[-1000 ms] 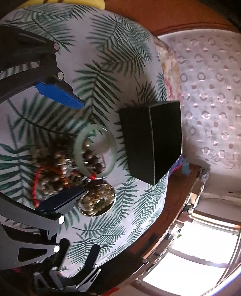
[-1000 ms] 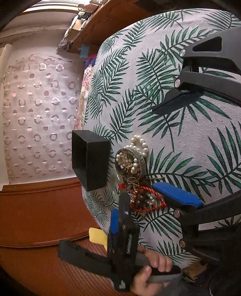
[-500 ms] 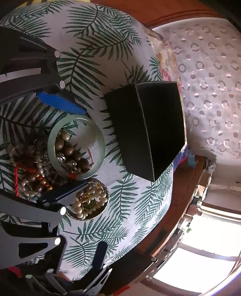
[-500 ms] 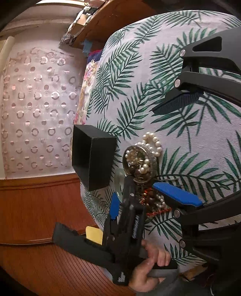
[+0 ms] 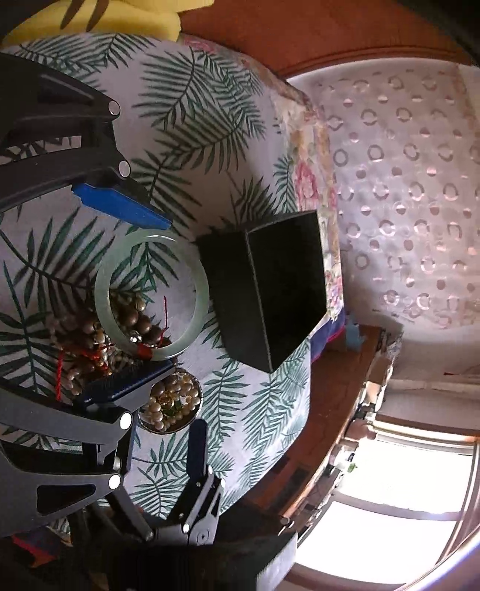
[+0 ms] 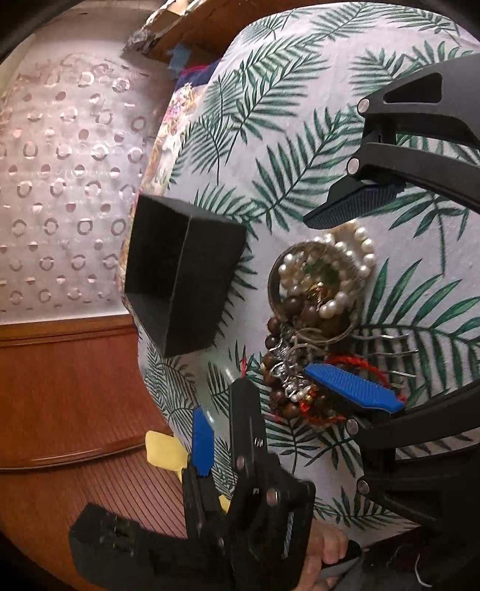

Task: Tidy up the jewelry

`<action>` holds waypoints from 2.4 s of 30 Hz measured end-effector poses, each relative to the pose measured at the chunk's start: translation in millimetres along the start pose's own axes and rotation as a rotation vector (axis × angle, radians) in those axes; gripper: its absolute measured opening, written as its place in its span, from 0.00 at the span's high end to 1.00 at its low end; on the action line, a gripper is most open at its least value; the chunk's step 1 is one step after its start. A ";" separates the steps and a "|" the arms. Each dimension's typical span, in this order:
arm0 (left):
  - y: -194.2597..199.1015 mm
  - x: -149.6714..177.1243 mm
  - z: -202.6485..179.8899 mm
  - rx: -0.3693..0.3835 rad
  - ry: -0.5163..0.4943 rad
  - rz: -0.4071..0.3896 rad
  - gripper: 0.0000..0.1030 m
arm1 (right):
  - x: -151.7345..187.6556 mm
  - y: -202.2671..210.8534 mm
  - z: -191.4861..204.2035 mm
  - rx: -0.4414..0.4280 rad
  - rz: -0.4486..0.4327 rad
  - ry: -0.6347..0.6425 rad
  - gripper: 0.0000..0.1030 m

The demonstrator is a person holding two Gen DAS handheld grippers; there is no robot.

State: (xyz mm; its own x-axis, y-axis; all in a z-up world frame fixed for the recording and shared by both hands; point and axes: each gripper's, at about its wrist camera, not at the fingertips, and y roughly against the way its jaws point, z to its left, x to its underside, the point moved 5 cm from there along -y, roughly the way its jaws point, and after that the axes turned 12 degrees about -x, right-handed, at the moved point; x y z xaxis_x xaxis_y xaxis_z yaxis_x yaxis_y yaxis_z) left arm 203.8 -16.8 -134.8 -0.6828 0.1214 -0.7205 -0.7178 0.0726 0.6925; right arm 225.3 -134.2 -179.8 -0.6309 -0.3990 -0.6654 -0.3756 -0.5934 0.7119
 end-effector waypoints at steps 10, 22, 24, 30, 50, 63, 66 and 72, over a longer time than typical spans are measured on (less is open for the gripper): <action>5.4 -4.8 1.7 -0.014 0.017 -0.016 0.33 | 0.6 -6.2 0.4 0.012 0.023 0.025 0.40; -5.9 -42.8 7.2 -0.042 0.042 -0.055 0.33 | -25.2 42.0 -7.9 0.054 -0.087 0.053 0.40; -10.6 -53.9 8.1 -0.049 0.041 -0.062 0.33 | -28.1 45.8 -13.5 0.065 -0.092 0.051 0.40; -34.3 -81.3 3.7 -0.059 0.034 -0.051 0.33 | -39.5 48.9 -31.2 0.077 -0.113 0.024 0.40; -48.1 -98.5 4.9 -0.093 0.042 -0.051 0.22 | -60.6 44.6 -34.4 0.063 -0.133 0.032 0.40; -12.1 -73.2 43.6 -0.155 0.072 -0.103 0.11 | -100.3 -0.2 -32.7 0.050 -0.124 0.064 0.40; -7.5 -61.9 55.4 -0.159 0.085 -0.104 0.11 | -108.2 -11.0 -31.0 0.049 -0.107 0.069 0.40; -3.3 -41.8 69.0 -0.156 0.124 -0.092 0.11 | -114.5 -29.5 -31.0 0.051 -0.064 0.053 0.40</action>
State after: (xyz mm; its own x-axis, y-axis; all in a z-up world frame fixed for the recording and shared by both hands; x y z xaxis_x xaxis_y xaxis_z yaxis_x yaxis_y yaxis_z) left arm 244.1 46.2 -104.3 -0.6184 -0.0018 -0.7859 -0.7834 -0.0778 0.6166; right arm 329.6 -92.7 -131.5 -0.5678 -0.3986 -0.7202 -0.4495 -0.5828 0.6769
